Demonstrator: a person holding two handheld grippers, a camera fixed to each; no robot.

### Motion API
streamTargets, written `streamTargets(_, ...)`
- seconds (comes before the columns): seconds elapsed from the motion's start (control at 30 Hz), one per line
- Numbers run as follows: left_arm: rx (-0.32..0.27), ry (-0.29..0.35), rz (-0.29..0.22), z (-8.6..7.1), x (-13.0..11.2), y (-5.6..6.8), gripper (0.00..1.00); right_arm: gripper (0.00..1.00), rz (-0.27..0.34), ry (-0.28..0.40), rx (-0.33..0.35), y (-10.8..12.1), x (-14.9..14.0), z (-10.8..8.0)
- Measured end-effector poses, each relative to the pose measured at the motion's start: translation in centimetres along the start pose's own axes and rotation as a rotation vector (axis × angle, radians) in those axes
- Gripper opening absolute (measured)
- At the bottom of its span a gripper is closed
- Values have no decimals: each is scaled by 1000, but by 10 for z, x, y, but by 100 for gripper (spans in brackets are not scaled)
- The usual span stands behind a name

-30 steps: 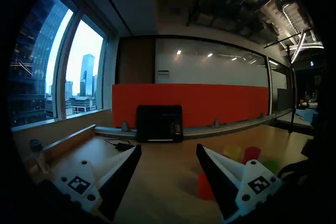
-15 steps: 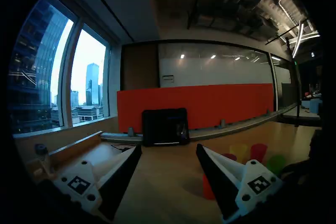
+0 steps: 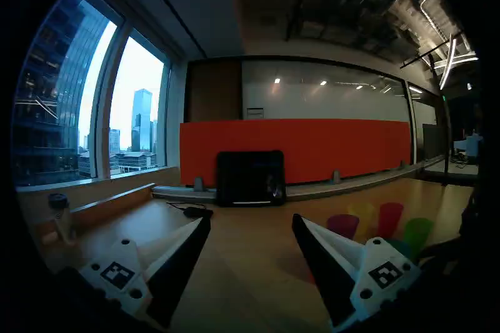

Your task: Pour water

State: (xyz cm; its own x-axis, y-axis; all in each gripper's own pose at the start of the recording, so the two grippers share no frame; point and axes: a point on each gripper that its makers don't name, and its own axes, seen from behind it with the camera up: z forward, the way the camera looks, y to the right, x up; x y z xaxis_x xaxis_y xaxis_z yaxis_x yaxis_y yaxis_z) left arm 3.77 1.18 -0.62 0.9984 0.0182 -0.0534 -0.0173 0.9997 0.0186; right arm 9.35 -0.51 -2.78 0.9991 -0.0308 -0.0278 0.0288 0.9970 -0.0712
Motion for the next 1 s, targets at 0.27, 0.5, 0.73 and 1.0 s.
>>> streamTargets(0.27, -8, -1, 11, -3, -11, -4, 97, 100, -1, -5, -16, 4, -1, -4)
streamTargets(0.5, -14, -9, 19, -4, -20, -6, 97, 100, 4, -4, -21, 5, 0, -6)
streamTargets(0.73, -17, -16, 12, -3, -26, -6, 97, 100, 2, -7, -25, 6, -1, -6)
streamTargets(1.0, -25, -23, -22, 0, -30, -8, 97, 100, 0, -9, -32, 6, 0, -5)
